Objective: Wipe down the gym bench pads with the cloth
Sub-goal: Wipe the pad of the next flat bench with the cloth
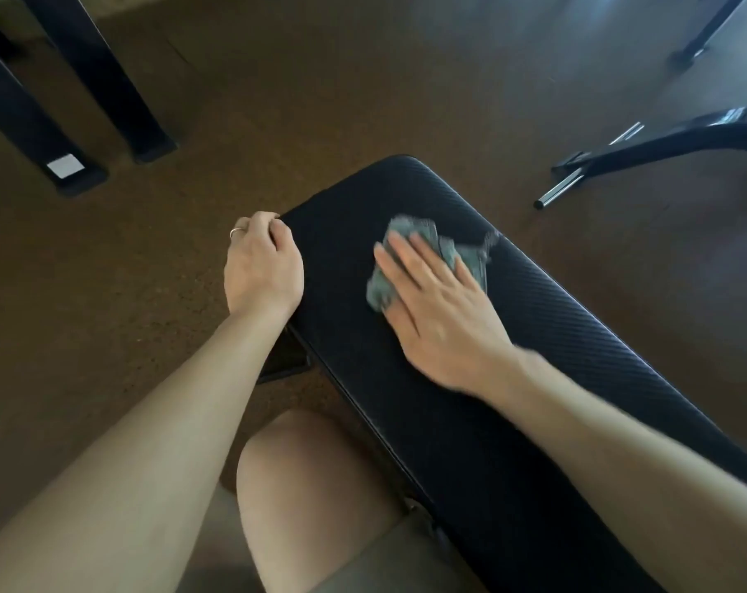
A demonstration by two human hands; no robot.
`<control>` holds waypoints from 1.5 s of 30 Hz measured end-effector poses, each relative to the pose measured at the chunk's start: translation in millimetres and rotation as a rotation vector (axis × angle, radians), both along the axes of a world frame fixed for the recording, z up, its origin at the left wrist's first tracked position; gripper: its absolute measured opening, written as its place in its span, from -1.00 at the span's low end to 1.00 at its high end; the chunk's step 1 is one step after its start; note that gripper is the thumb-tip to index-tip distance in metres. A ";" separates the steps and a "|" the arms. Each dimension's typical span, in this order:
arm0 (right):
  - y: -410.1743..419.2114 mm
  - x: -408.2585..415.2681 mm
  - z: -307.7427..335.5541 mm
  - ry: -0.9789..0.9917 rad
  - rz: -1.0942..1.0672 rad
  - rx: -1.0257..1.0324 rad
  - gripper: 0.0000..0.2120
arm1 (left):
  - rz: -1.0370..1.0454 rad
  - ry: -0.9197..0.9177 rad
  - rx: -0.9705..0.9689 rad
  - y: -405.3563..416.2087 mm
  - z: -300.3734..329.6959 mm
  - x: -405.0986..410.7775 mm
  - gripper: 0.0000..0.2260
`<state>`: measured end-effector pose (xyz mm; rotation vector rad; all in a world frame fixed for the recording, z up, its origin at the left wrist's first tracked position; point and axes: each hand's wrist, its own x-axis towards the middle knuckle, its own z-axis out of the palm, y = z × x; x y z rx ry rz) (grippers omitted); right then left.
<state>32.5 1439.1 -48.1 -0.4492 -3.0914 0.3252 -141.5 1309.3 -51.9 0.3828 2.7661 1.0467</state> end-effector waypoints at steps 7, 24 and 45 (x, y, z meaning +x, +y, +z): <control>18.5 -92.3 9.0 -0.068 -0.139 -0.076 -0.41 | 0.051 0.014 0.028 0.1 -4.3 -3.3 -0.63; 40.7 -167.7 15.7 -0.085 -0.010 -0.045 -0.50 | 0.091 0.015 0.001 2.1 -5.4 -2.6 -0.65; 75.3 -139.0 19.3 -0.010 -0.371 -0.148 -0.55 | 0.073 0.074 0.017 2.3 -2.6 2.3 -0.64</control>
